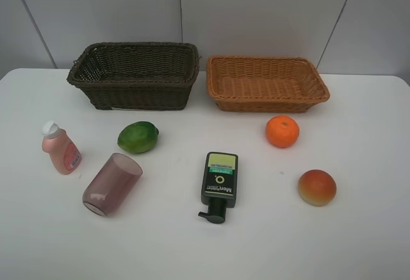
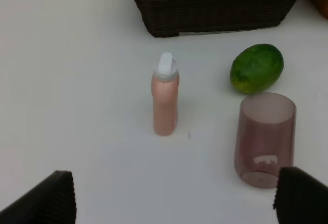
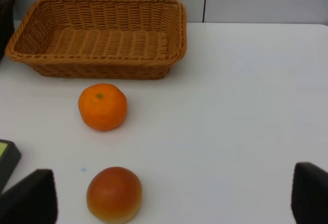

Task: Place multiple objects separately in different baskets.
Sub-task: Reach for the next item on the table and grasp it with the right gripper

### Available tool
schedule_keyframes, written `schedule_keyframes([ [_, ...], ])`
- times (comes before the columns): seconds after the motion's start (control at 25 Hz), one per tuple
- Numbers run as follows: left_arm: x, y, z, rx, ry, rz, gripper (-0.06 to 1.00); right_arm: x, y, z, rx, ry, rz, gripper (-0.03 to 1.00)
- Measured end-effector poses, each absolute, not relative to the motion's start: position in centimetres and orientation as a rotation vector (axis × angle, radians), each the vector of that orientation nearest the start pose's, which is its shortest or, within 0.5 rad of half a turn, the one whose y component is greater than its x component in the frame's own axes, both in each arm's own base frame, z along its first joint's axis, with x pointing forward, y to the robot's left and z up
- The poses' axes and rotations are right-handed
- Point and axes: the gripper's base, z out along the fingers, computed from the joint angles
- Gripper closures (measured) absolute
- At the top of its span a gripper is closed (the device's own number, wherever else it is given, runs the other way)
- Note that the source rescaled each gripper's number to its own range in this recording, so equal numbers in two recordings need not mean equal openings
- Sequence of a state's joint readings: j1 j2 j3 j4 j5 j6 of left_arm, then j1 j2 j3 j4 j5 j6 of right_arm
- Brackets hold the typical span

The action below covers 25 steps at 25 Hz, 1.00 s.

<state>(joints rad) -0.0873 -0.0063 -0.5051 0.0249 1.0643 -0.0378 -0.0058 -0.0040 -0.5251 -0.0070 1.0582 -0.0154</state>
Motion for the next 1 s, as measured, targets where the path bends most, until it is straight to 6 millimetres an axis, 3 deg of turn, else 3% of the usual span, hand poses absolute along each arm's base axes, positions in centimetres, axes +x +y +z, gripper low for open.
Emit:
schedule_keyframes([
  [1.0,-0.64,0.26,27.84,0.049,2.036,-0.049,-0.06,-0.84,-0.05,28.44,-0.009,2.013,-0.022,0.0],
])
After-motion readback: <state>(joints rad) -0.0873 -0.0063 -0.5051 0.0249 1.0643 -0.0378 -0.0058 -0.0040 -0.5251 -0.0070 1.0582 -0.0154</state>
